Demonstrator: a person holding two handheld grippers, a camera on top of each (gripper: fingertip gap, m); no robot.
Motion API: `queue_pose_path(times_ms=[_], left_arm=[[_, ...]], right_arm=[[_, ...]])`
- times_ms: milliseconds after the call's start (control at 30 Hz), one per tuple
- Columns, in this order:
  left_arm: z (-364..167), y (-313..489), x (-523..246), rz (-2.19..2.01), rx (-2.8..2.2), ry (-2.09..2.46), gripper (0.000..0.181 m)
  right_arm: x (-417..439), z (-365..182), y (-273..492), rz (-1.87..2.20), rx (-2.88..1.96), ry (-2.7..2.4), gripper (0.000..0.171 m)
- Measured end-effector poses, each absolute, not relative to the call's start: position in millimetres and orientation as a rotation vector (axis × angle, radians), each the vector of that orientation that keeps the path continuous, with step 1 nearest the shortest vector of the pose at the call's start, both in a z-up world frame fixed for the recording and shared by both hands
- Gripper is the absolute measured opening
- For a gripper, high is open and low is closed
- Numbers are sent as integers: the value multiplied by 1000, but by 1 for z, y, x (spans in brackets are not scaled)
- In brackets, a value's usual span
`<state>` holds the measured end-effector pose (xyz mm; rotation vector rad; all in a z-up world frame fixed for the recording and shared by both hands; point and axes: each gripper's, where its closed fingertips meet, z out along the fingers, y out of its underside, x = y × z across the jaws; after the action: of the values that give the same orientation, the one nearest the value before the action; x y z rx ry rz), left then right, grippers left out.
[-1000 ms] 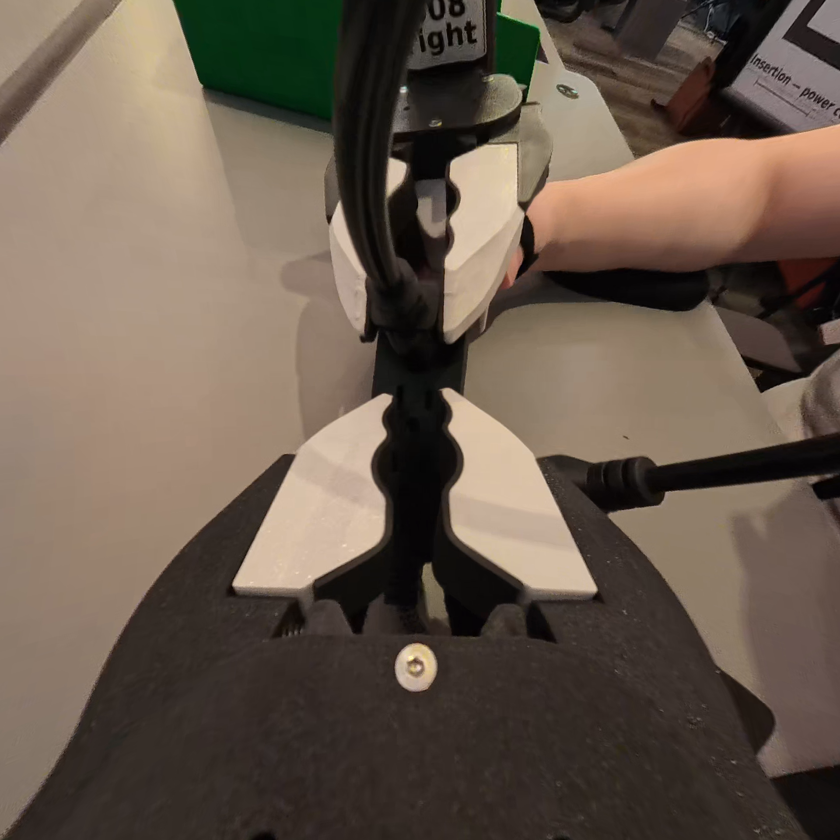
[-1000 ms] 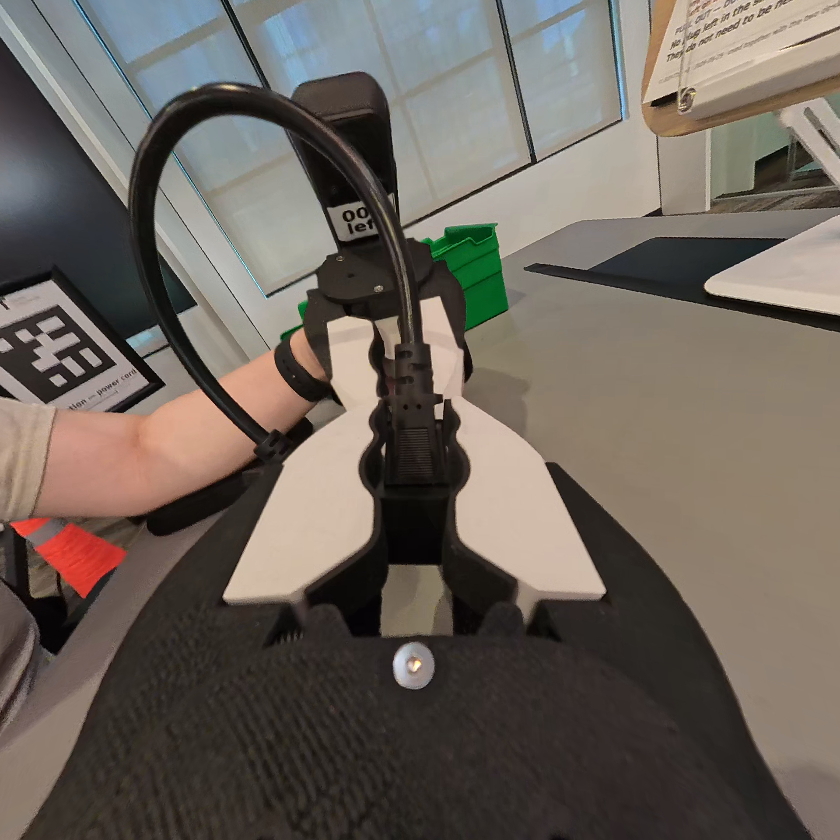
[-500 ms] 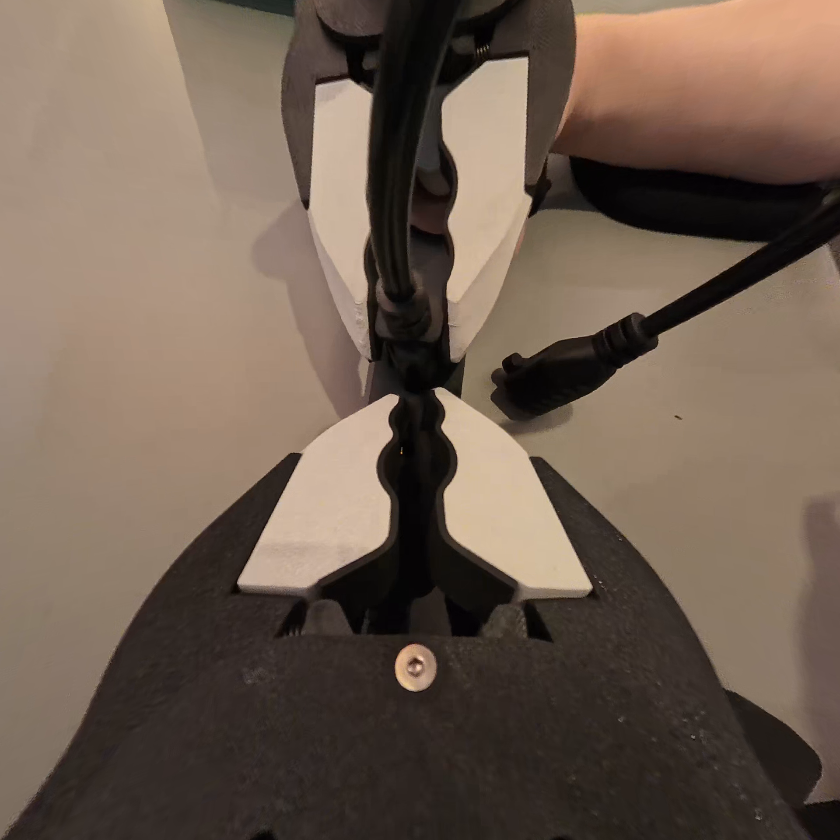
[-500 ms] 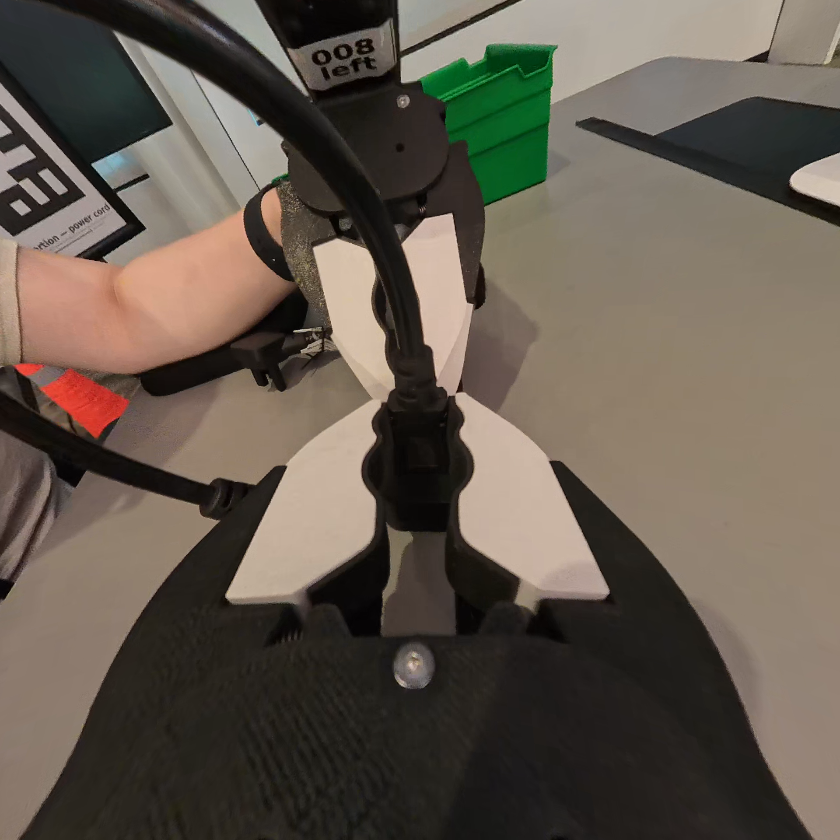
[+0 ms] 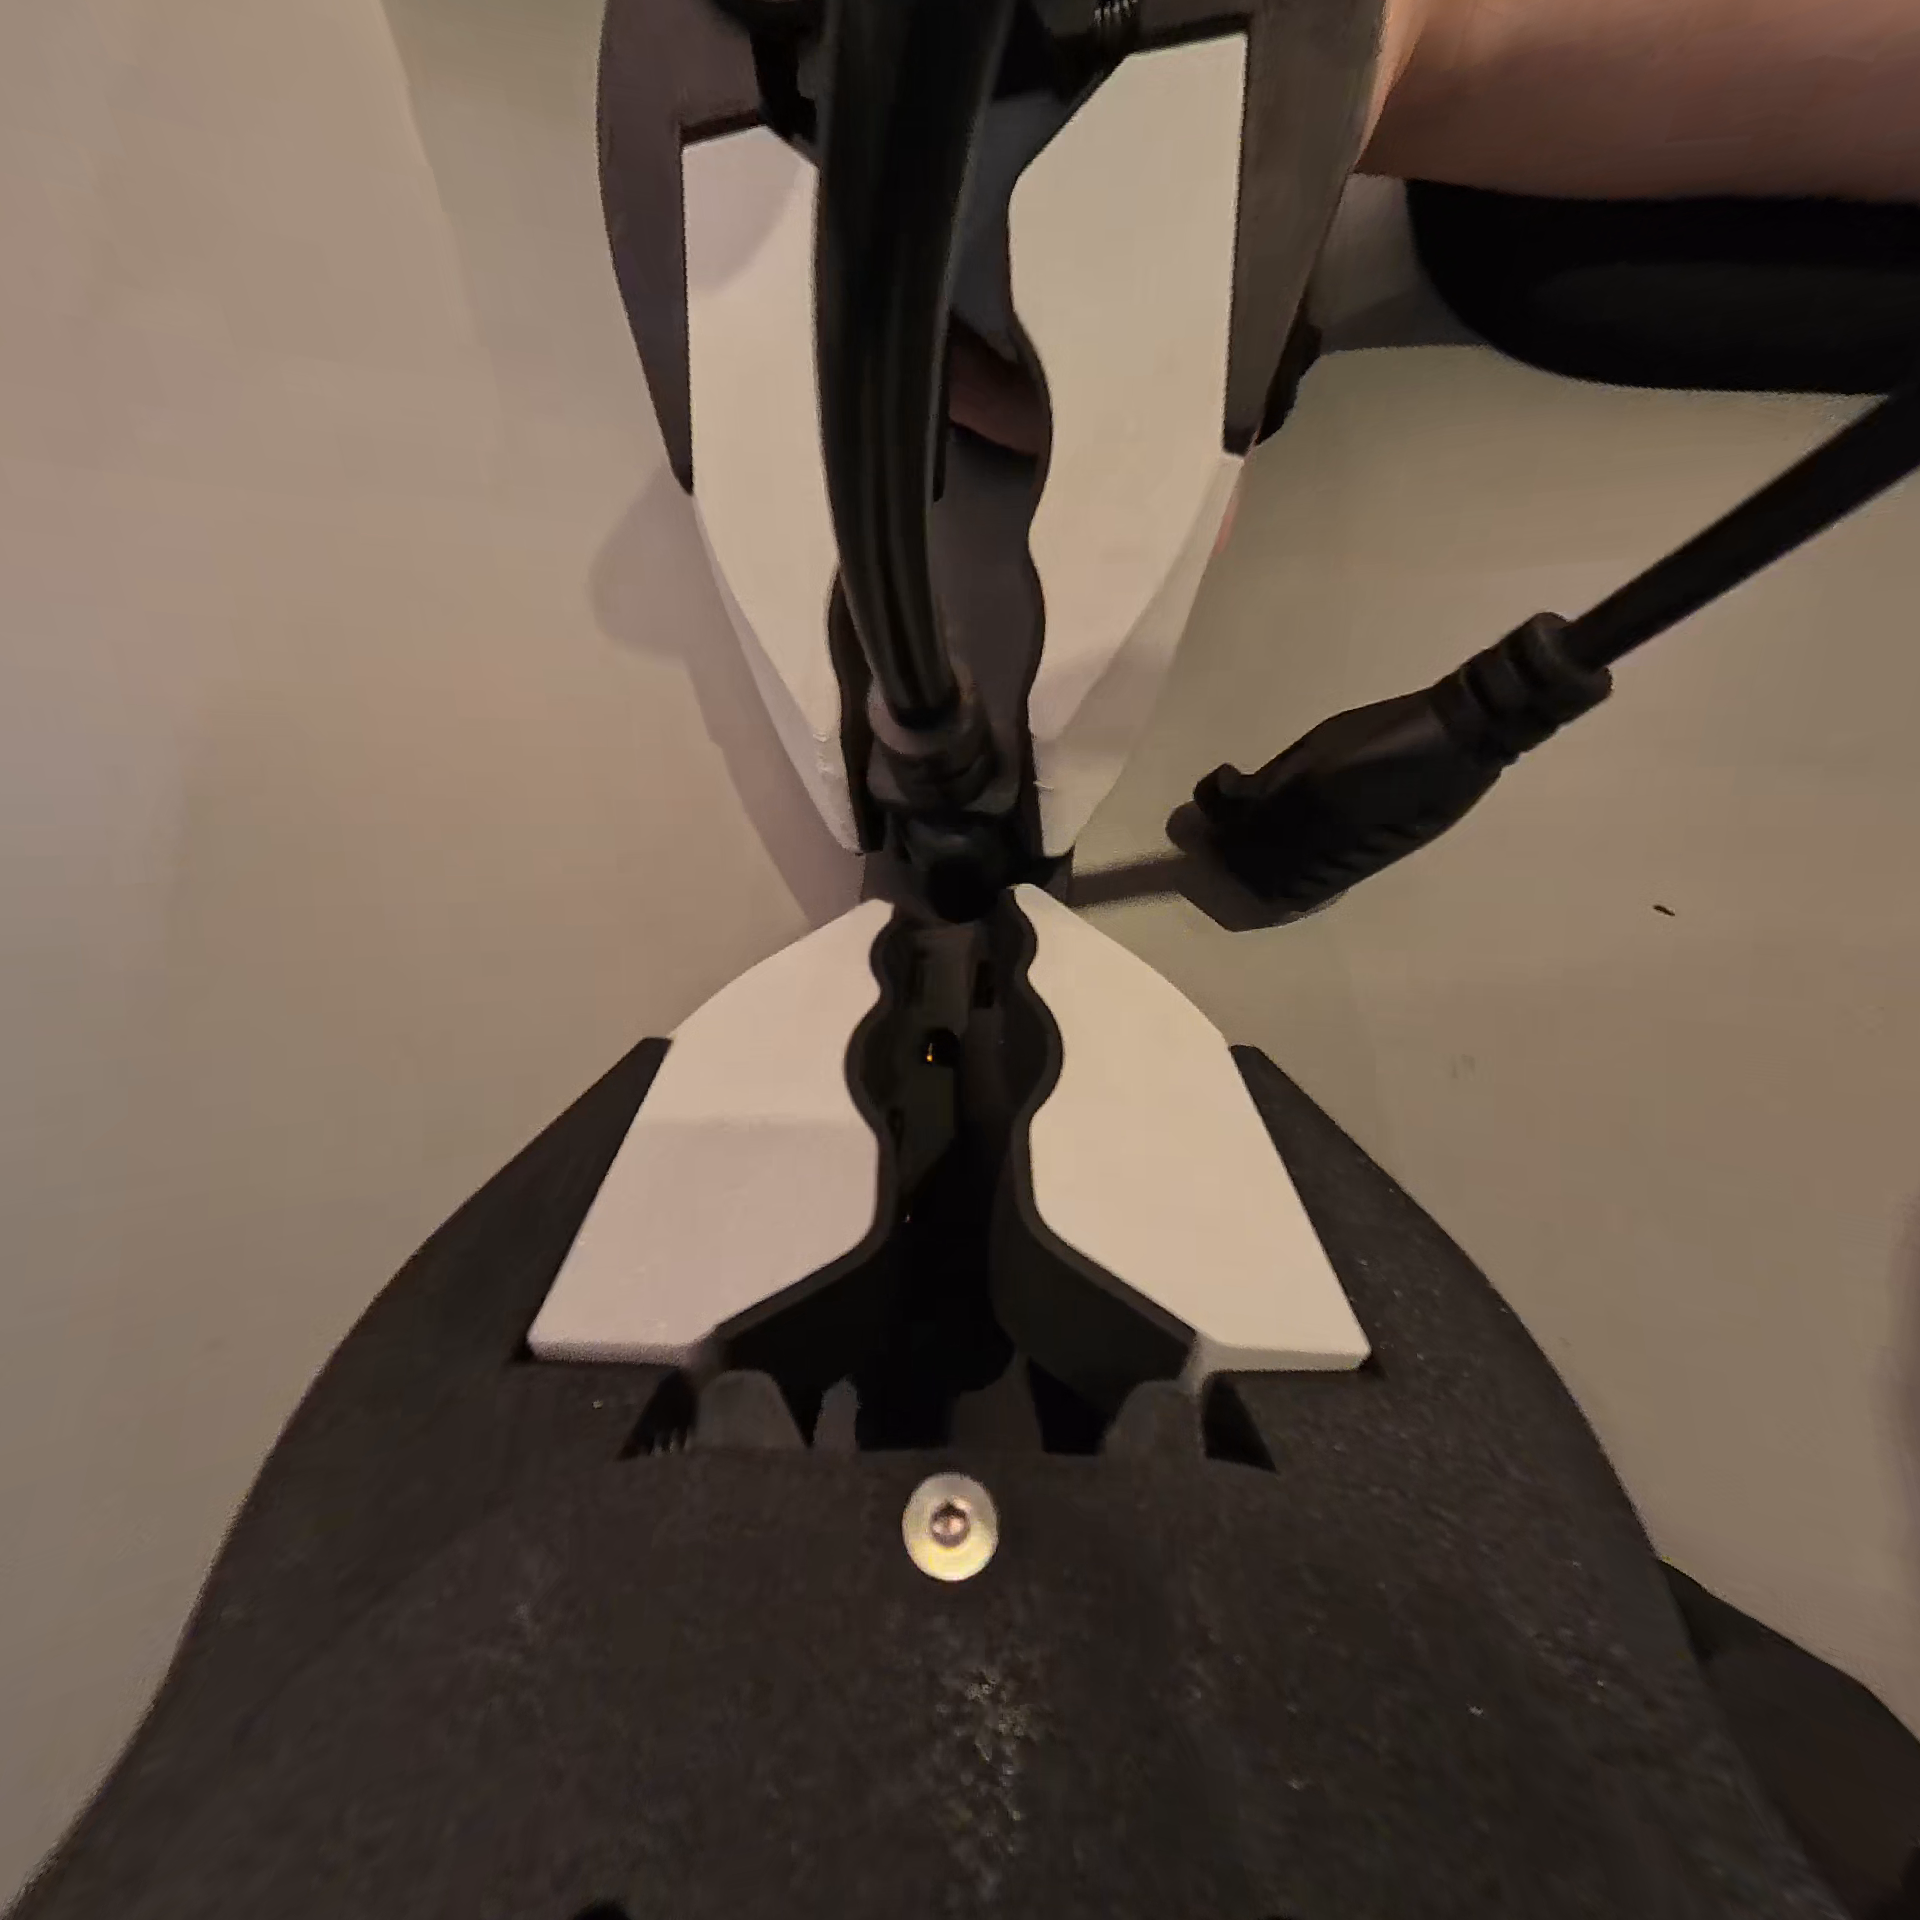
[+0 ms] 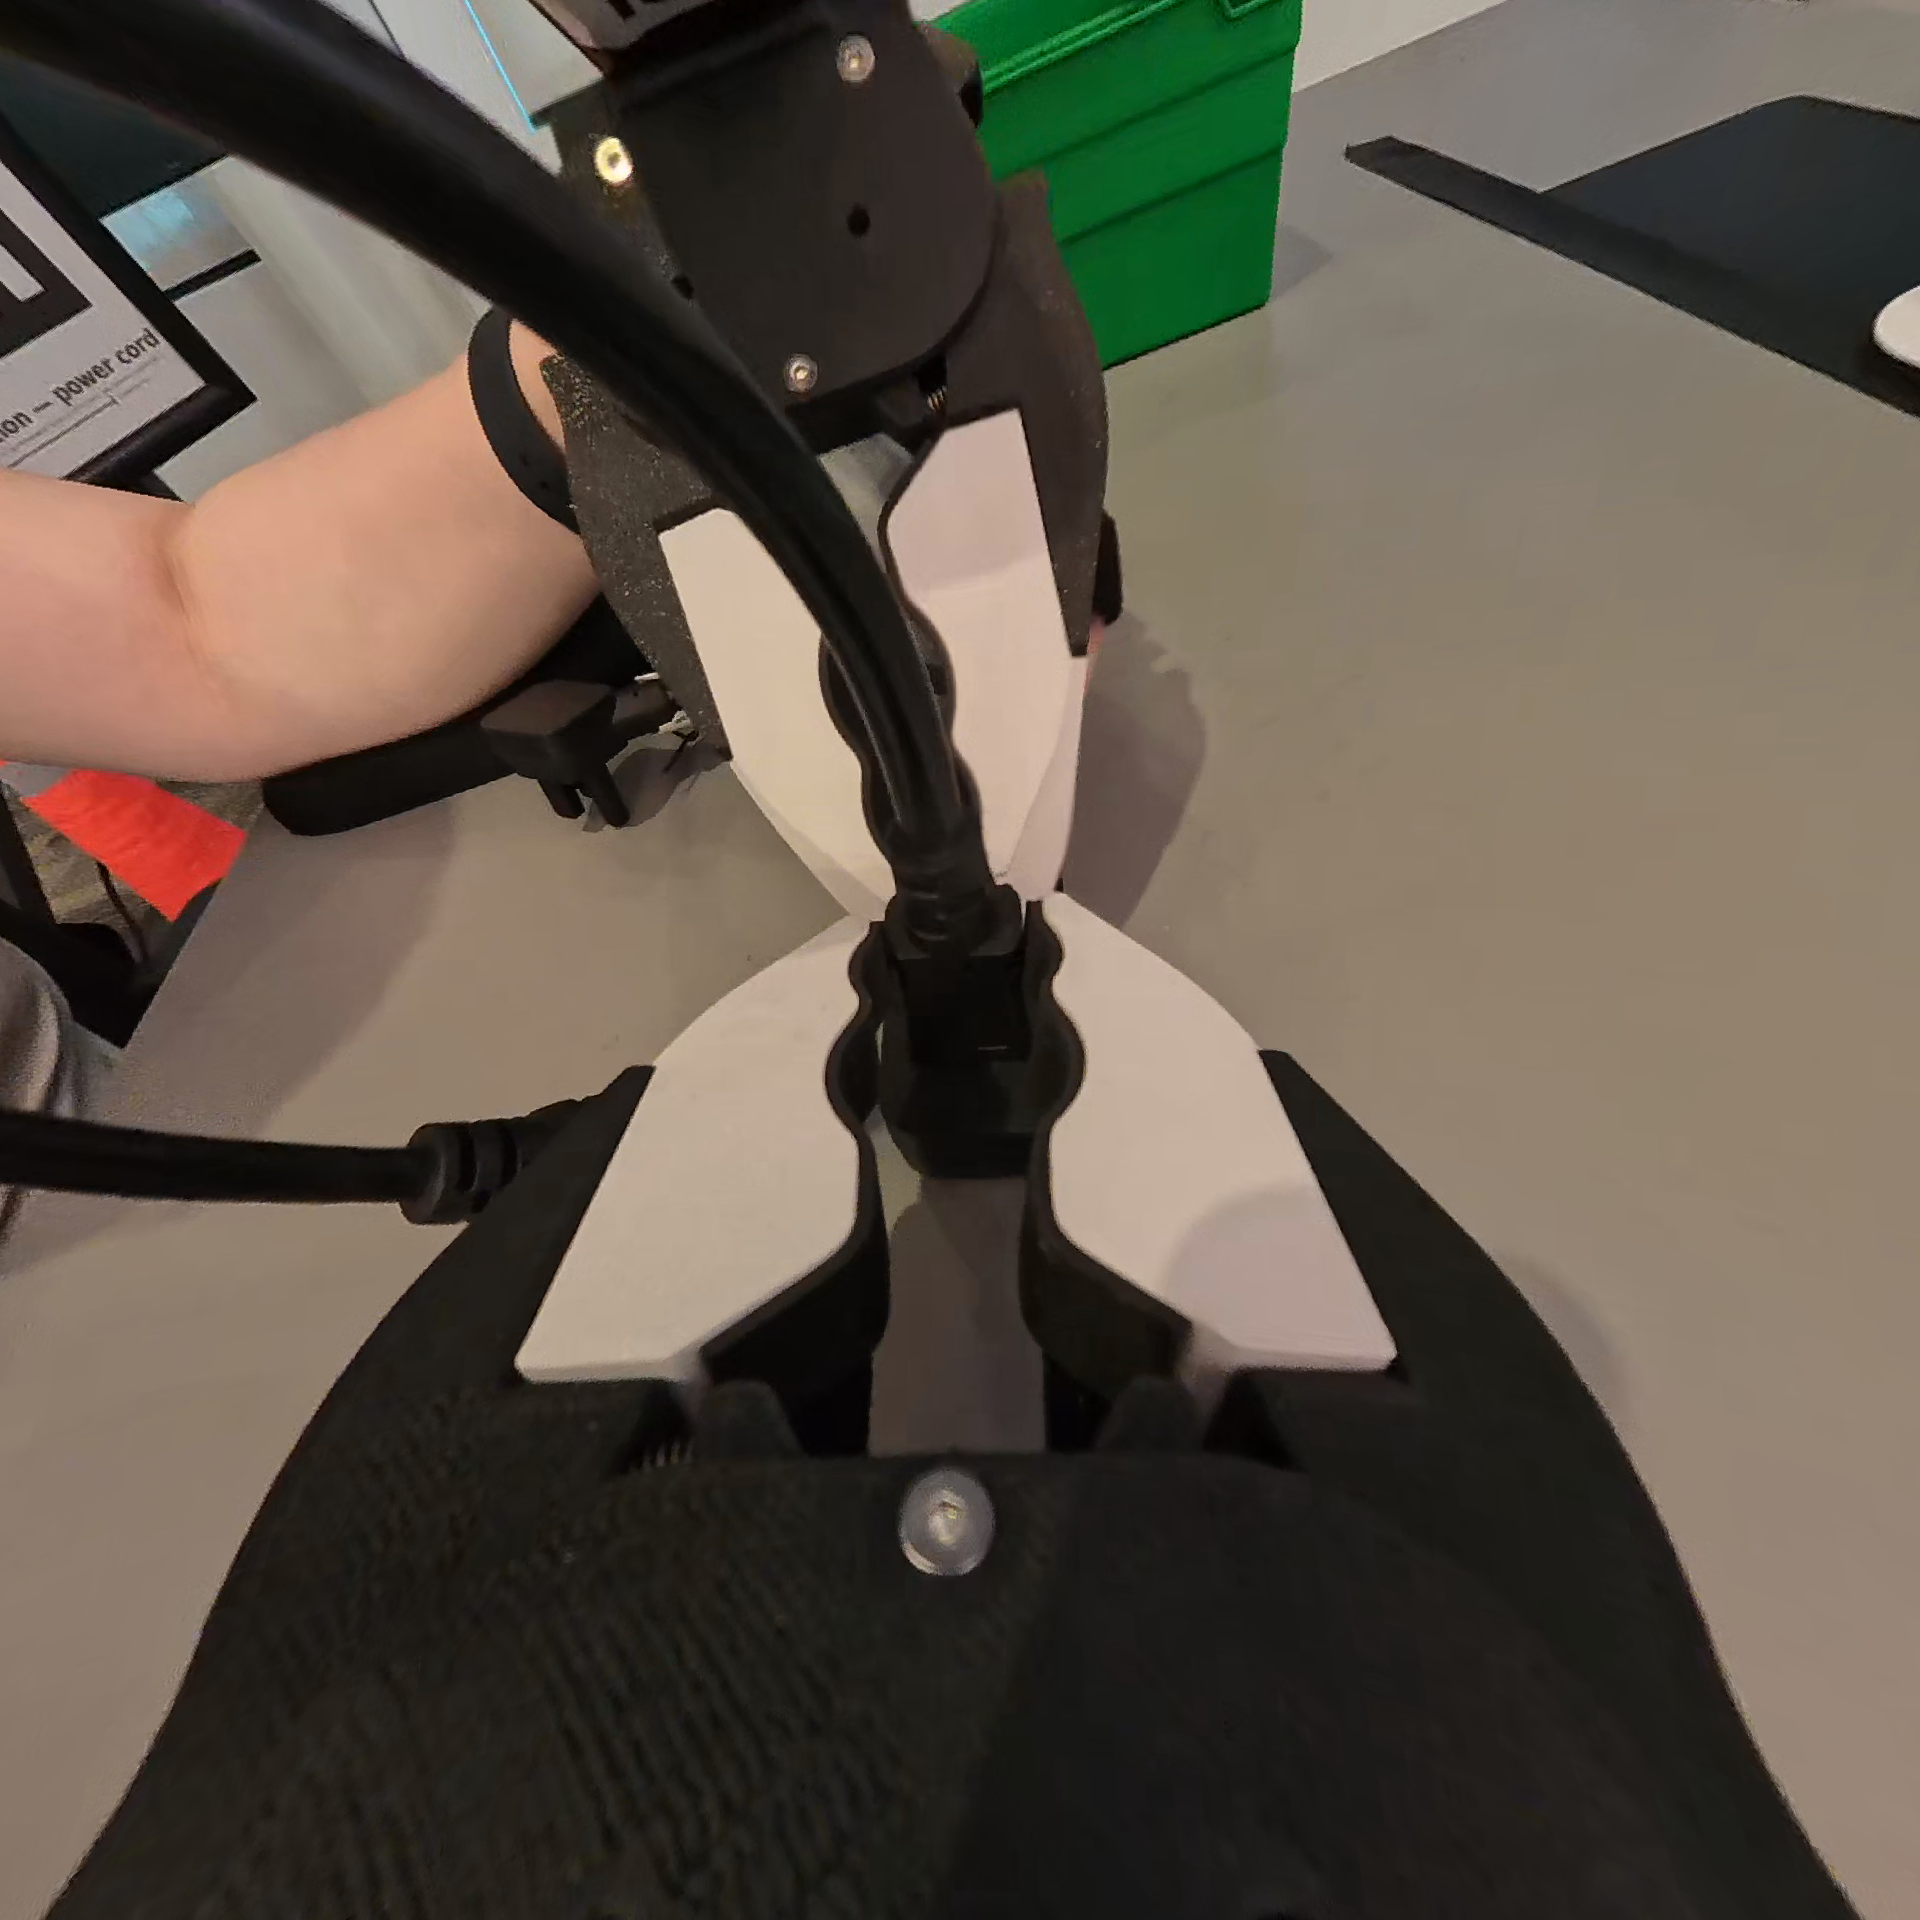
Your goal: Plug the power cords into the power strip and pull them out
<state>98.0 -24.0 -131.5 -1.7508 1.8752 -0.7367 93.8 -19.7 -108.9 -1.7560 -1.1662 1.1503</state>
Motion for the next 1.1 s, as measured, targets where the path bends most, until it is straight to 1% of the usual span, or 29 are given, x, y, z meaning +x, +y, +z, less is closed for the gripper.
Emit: queue_pose_path(times_ms=[100, 167, 267, 367, 400, 433, 533, 767, 833, 933, 1100], left_arm=[[-131, -23, 98, -697, -1734, 1883, 17], [-131, -27, 97, -727, -1716, 1901, 13], [-131, -28, 95, -807, -1727, 1881, 14], [-131, -26, 91, -829, -1753, 1872, 23], [-131, -23, 90, -809, -1772, 1865, 29], [-131, -21, 90, -807, -1784, 1860, 33], [-131, -26, 91, -828, -1737, 1906, 24], [-132, -26, 88, -682, -1777, 2082, 23], [-133, -25, 87, -635, -1790, 2116, 21], [-134, -21, 88, -589, -1806, 2133, 13], [-134, -21, 87, -608, -1870, 2120, 13]], right_arm=[[94, -109, -20, 1153, -1756, -1170, 26], [94, -109, -20, 1153, -1756, -1172, 26], [94, -109, -20, 1153, -1756, -1175, 26], [93, -109, -20, 1148, -1753, -1181, 26], [94, -109, -20, 1146, -1752, -1183, 26], [94, -110, -20, 1144, -1751, -1185, 26], [94, -110, -20, 1140, -1749, -1190, 26], [92, -110, -20, 1120, -1739, -1209, 27], [92, -110, -21, 1105, -1734, -1215, 26], [92, -110, -20, 1087, -1730, -1211, 26], [90, -109, -20, 1053, -1718, -1197, 24]])
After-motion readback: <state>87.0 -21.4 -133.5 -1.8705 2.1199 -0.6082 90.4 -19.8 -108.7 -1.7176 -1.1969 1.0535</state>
